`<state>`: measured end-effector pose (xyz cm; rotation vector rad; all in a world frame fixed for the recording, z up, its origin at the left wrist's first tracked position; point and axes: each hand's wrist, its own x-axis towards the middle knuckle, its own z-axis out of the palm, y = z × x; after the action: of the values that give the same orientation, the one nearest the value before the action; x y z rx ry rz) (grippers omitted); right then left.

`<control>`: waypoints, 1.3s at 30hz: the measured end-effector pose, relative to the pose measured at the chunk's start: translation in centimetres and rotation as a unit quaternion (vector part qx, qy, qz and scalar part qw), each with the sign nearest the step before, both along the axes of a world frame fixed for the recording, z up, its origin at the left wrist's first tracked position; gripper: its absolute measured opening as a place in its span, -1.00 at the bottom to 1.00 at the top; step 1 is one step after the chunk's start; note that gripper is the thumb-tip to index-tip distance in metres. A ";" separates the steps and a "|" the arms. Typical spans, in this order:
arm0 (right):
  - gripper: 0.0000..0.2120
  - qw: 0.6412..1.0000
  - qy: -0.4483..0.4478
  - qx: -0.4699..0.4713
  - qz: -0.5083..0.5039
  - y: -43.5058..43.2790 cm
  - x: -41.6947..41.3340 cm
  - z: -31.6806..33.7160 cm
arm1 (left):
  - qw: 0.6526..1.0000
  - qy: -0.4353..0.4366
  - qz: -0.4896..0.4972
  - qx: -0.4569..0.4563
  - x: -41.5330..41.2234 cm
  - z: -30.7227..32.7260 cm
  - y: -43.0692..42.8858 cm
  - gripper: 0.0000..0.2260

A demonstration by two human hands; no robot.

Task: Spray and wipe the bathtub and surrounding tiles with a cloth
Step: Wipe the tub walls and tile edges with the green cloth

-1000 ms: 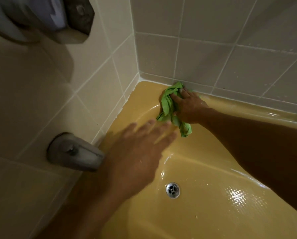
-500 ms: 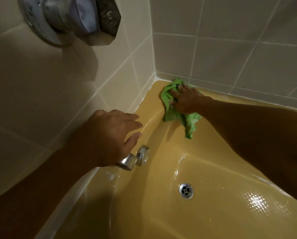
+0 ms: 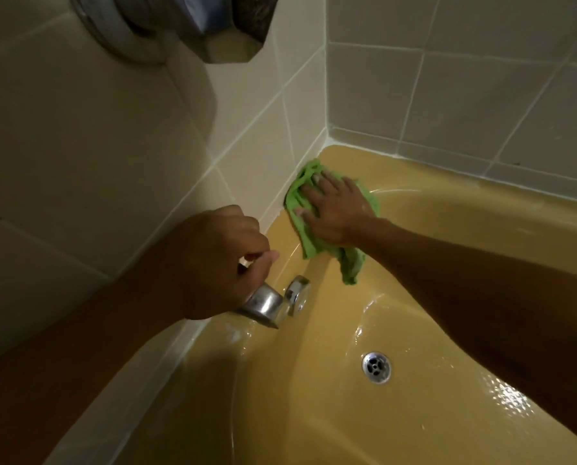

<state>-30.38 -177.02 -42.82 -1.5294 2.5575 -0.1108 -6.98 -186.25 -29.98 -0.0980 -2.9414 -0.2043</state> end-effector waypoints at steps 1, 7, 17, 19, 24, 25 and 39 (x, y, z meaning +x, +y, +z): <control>-0.38 1.000 -0.001 -0.010 0.024 0.9 0.7 -0.3 | 1.000 0.004 -0.001 -0.001 0.0 -0.2 0.0 -0.66; -0.38 1.000 -0.011 -0.016 0.008 1.6 -0.3 -0.6 | 0.999 0.036 -0.018 -0.004 0.3 0.0 0.2 -0.67; -0.40 0.992 -0.038 -0.015 0.121 3.4 8.2 -0.8 | 1.000 0.016 -0.005 0.001 0.3 0.4 0.3 -0.74; -0.46 0.992 -0.043 -0.021 0.113 3.5 8.4 -1.1 | 1.000 0.012 0.001 -0.004 0.4 0.5 0.6 -0.74; -0.48 0.995 -0.055 -0.027 0.075 2.7 8.0 -0.7 | 1.000 0.010 0.003 -0.016 0.7 0.4 0.6 -0.75; -0.49 0.995 -0.061 -0.027 0.071 2.6 8.2 -0.6 | 1.000 0.009 0.001 -0.020 0.7 0.3 0.5 -0.76; -0.44 0.993 -0.049 -0.012 0.104 3.3 10.8 -0.1 | 0.999 0.022 0.001 -0.025 0.6 -0.1 0.3 -0.74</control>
<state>-19.54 -173.70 -42.88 -1.7417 2.3145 -0.1872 -6.41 -185.94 -30.11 -0.1058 -2.9023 -0.1276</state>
